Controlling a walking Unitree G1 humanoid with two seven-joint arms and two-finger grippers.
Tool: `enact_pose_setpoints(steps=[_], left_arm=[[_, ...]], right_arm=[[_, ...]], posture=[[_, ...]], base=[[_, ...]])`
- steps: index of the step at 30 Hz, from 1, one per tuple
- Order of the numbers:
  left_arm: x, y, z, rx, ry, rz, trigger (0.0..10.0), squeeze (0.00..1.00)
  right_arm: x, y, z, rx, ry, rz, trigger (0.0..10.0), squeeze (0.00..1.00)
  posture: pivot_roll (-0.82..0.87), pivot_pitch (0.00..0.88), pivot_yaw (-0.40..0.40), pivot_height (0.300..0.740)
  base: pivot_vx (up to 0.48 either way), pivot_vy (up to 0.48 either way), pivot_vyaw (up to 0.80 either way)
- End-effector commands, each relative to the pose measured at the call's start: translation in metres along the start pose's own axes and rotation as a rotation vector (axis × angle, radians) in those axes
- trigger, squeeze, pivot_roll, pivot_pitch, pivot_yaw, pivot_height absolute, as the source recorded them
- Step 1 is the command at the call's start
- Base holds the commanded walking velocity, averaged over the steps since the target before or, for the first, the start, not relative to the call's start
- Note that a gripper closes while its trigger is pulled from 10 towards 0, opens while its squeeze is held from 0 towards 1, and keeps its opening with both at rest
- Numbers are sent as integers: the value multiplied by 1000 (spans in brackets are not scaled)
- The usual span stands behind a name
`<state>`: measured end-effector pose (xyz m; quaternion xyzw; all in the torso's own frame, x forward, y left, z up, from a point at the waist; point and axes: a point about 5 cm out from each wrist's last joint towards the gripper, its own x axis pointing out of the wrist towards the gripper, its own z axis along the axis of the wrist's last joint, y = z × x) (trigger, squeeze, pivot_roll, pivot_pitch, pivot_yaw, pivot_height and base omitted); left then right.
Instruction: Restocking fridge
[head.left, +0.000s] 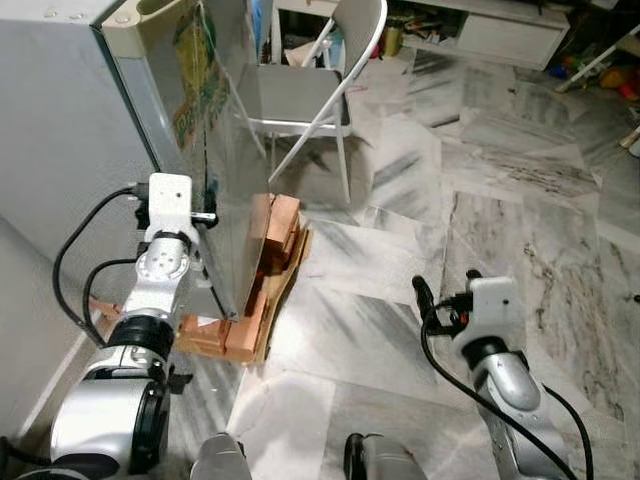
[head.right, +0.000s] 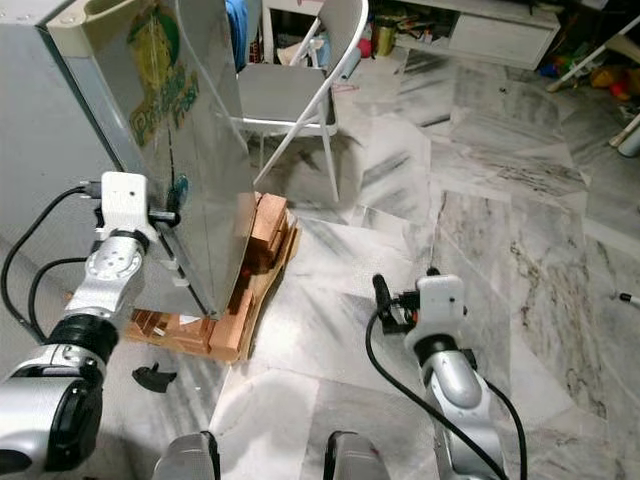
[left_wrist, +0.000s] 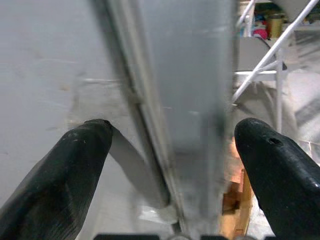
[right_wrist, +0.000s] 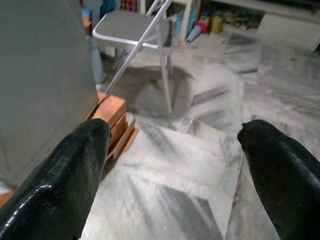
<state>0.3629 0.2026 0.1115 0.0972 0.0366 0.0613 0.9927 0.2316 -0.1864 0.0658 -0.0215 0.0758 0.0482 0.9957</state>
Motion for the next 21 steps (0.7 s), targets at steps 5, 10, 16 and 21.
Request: enact_pose_setpoints(steps=[5,10,16,21], left_arm=[[1,-19,8,-26,-43,-89,10000,0],[2,-44,23,-30,-97,-206,10000,0],[-3,-71,31,-52,-135,-330,10000,0],[-7,-84,30,-59,-141,-356,10000,0]], right_arm=[[-1,-1,4,-4,-2,4,10000,0],[-3,-1,0,-17,22,13,10000,0],[-1,-4,3,-14,0,-11,10000,0],[1,-3,3,-15,2,-13,10000,0]], posture=[[-20,126,-43,740],[-20,124,-44,740],[-21,123,-41,740],[-18,120,-40,740]], base=[[0,0,0],[0,0,0],[0,0,0],[0,0,0]])
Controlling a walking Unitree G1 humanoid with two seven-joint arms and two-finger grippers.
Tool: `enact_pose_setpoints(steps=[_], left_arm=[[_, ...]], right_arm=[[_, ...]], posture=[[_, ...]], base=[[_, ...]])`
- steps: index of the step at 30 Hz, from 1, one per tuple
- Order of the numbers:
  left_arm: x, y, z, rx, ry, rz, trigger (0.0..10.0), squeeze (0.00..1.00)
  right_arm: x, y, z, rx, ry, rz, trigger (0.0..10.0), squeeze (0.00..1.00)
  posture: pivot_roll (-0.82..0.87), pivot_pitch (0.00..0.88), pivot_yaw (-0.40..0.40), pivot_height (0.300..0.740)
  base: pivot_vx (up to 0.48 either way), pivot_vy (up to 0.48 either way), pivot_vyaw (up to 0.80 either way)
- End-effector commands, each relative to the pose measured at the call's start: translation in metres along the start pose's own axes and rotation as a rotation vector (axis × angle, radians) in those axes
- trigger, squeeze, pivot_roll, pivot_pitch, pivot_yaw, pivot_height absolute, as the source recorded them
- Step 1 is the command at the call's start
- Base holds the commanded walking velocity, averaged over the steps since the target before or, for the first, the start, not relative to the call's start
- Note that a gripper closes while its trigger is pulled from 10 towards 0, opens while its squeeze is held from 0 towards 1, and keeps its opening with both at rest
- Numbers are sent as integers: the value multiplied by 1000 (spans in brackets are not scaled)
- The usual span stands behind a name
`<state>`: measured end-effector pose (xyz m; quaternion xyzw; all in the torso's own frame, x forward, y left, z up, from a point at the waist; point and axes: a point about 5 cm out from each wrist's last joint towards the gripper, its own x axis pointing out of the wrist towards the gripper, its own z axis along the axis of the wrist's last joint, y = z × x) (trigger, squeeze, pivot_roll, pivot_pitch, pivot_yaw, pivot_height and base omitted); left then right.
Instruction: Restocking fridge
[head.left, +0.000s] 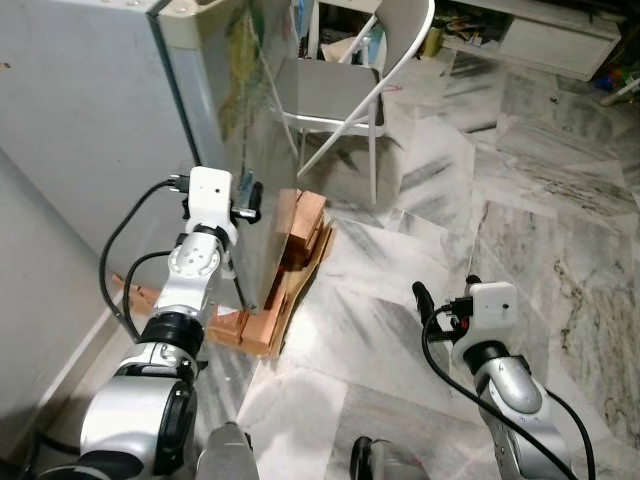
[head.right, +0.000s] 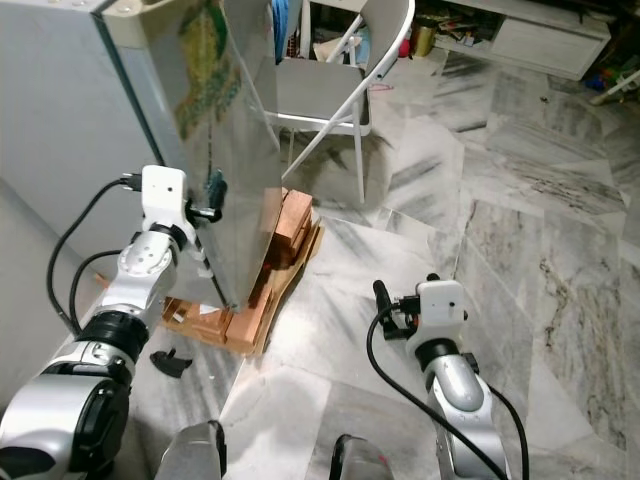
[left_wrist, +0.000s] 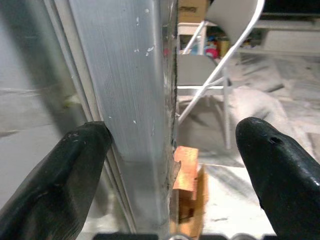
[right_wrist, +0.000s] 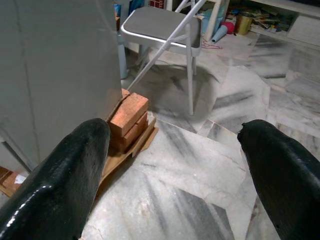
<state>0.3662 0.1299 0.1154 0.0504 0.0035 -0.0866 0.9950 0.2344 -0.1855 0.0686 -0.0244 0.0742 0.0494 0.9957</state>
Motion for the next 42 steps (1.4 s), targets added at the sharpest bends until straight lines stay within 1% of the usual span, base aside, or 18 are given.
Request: enact_pose_setpoints(steps=[1,7,11,13,15,17,19,21,23,24,26,27,31,33,39,40,41,42], left_arm=[[5,-15,11,33,-38,-63,10000,0],[9,-24,12,38,-24,-94,10000,0],[8,-72,29,29,-109,-288,10000,0],[-8,-135,48,-22,-204,-570,10000,0],[-27,-174,60,-158,-208,-739,10000,0],[-35,-188,59,-209,-195,-803,10000,0],[-35,-186,55,-178,-192,-796,10000,0],[-27,-167,37,-65,-176,-721,10000,0],[-24,-154,31,-69,-149,-680,10000,0],[-21,-135,24,-73,-123,-628,10000,0],[-20,-127,22,-68,-116,-606,10000,0],[-22,-107,16,-45,-98,-562,10000,0],[-27,-72,7,-26,-72,-476,10000,0],[-38,-43,-2,-32,-79,-376,10000,0],[-66,-5,-14,31,-66,-279,10000,0],[-73,11,-17,31,-49,-220,10000,0],[-89,41,-22,17,-9,-96,10000,0],[-95,52,-24,13,3,-50,10000,0]], right_arm=[[-1,-3,-1,-8,5,-14,10000,0],[-3,0,-6,-14,35,-1,10000,0],[-12,-1,-19,-50,111,3,10000,0],[-15,-2,-26,-46,140,-3,10000,0],[-15,-1,-26,-38,142,-3,10000,0],[-13,0,-25,-37,136,2,10000,0],[-12,1,-25,-37,133,4,10000,0],[-11,1,-25,-34,133,2,10000,0],[-12,2,-25,-32,136,1,10000,0],[-12,2,-26,-27,139,5,10000,0],[-11,2,-26,-26,140,8,10000,0],[-10,4,-26,-23,138,16,10000,0],[-7,4,-23,-34,123,5,10000,0],[-3,7,-20,-35,114,40,10000,0],[2,8,-5,80,20,59,10000,0],[4,7,-3,78,14,46,10000,0],[6,6,-2,97,14,25,10000,0],[7,7,-3,114,16,25,10000,0]], posture=[[-19,120,-40,740],[-16,119,-40,740],[-11,117,-43,740],[-9,111,-45,740],[-18,108,-40,740],[-23,108,-38,740],[-25,108,-37,740],[-18,110,-37,740],[-10,111,-38,740],[-4,112,-38,740],[-1,113,-38,740],[3,112,-38,740],[11,113,-39,740],[18,111,-44,740],[19,108,-44,740],[25,110,-45,740],[40,112,-46,740],[45,114,-46,740]], base=[[0,0,0],[0,0,0],[0,0,0],[0,0,0],[0,0,0],[0,0,0],[0,0,0],[0,0,0],[0,0,0],[0,0,0],[0,0,0],[0,0,0],[0,0,0],[0,-133,0],[225,-356,0],[266,-398,0],[296,-375,0],[296,-371,0]])
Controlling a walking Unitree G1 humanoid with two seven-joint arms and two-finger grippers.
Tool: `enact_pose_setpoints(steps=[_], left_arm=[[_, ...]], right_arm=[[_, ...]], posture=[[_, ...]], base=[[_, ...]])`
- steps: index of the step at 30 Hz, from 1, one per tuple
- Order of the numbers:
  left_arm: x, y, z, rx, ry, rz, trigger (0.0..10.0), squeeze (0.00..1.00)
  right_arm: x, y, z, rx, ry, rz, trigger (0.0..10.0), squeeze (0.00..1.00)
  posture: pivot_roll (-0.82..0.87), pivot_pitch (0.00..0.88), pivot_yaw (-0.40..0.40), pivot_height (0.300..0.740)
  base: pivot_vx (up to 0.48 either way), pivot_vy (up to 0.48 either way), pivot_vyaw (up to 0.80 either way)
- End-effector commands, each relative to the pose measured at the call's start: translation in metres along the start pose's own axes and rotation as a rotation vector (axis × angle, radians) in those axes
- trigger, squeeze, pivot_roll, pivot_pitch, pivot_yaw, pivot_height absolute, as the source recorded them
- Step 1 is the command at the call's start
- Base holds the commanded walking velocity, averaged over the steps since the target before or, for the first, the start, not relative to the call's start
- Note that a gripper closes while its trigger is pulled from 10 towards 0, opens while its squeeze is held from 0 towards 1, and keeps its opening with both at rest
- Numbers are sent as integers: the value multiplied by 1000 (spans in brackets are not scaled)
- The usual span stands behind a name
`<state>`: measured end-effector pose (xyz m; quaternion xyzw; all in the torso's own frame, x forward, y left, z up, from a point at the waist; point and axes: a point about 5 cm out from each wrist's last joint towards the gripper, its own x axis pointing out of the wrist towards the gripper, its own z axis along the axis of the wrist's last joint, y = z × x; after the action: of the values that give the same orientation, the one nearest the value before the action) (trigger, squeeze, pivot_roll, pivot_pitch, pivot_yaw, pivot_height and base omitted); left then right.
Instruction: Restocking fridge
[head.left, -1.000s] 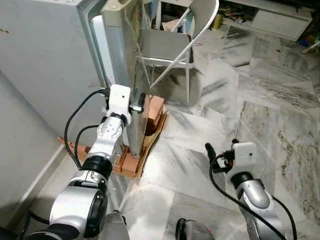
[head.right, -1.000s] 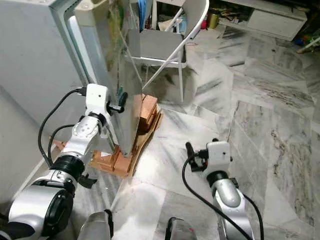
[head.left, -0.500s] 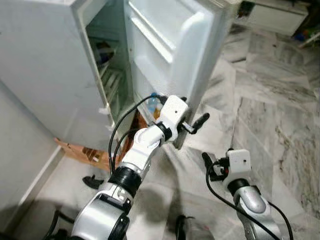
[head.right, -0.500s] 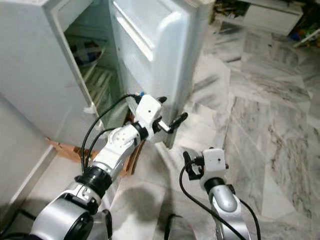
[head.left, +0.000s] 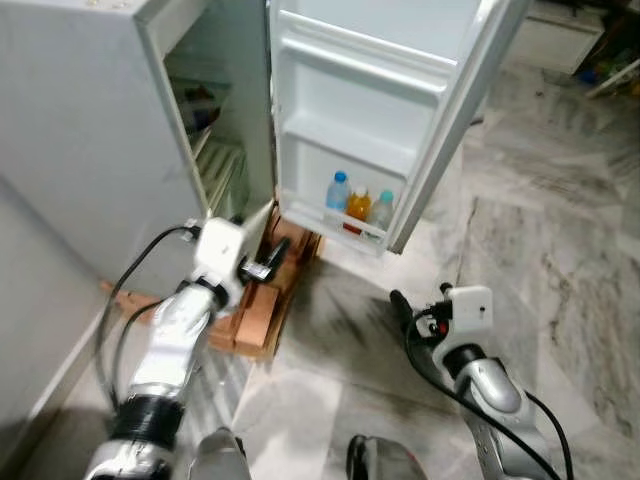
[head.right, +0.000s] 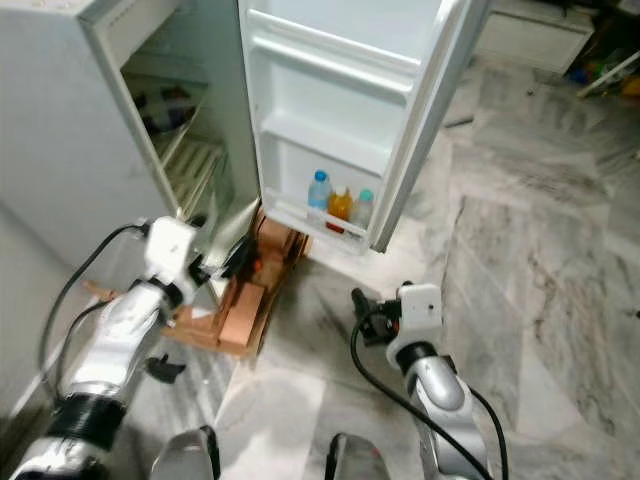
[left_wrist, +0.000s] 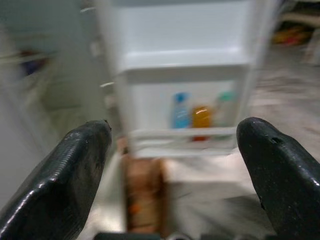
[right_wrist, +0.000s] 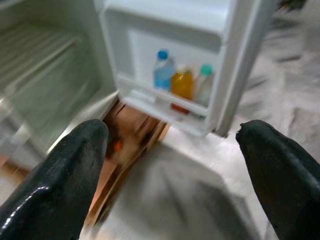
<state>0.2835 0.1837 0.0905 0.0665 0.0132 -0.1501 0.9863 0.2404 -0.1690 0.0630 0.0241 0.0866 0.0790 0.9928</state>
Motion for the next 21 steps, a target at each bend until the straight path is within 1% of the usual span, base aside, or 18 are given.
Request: enact_pose_setpoints(steps=[1,2,4,5,6,7,10,12,13,14,15,16,17,18,19,20,21], left_arm=[[-14,23,4,-16,0,118,10000,0],[-21,30,3,-2,10,152,10000,0],[-23,29,5,19,9,151,10000,0],[-25,29,8,72,3,137,10000,0],[-27,28,17,145,-16,115,10000,0],[-28,27,19,156,-22,112,10000,0],[-29,27,19,96,-15,137,10000,0],[-29,12,12,90,11,100,10000,0],[-29,12,12,90,11,100,10000,0],[-29,8,12,83,11,89,10000,0],[-28,0,10,72,14,64,10000,0],[-27,-3,10,69,15,57,10000,0],[-27,-6,9,63,17,50,10000,0],[-25,-12,8,57,20,36,10000,0],[-25,-12,8,57,20,36,10000,0],[-25,-14,8,55,22,30,10000,0],[-24,-17,7,47,24,24,10000,0]], right_arm=[[0,-6,1,35,-2,-39,10000,0],[2,-4,0,35,3,-36,10000,0],[5,-2,0,6,14,-41,10000,0],[7,0,0,-7,26,-38,10000,0],[11,6,5,8,11,-3,10000,0],[12,8,7,9,2,6,10000,0],[14,9,12,-6,-24,10,10000,0],[18,8,13,22,-31,-14,10000,0],[18,8,13,22,-31,-14,10000,0],[18,7,15,18,-38,-26,10000,0],[20,4,18,-48,-54,-72,10000,0],[21,4,19,-72,-60,-84,10000,0],[22,4,20,-69,-68,-90,10000,0],[23,6,21,-31,-71,-84,10000,0],[23,6,21,-31,-71,-84,10000,0],[24,7,21,-11,-70,-78,10000,0],[24,6,23,-21,-88,-98,10000,0]], posture=[[59,118,-46,740],[65,123,-47,740],[76,132,-48,740],[80,137,-49,740],[88,156,-50,740],[88,156,-50,740],[86,151,-49,740],[73,137,-48,740],[73,137,-48,740],[71,134,-48,740],[66,124,-45,740],[65,121,-45,740],[61,117,-44,740],[56,113,-45,740],[56,113,-45,740],[56,113,-45,740],[55,106,-47,740]], base=[[315,-360,0],[326,-349,0],[330,-345,0],[334,-341,0],[349,-322,0],[349,-322,0],[368,-304,0],[371,-300,0],[371,-300,0],[375,-296,0],[371,-300,0],[371,-300,0],[371,-300,0],[371,-300,0],[371,-300,0],[371,-300,0],[349,-326,0]])
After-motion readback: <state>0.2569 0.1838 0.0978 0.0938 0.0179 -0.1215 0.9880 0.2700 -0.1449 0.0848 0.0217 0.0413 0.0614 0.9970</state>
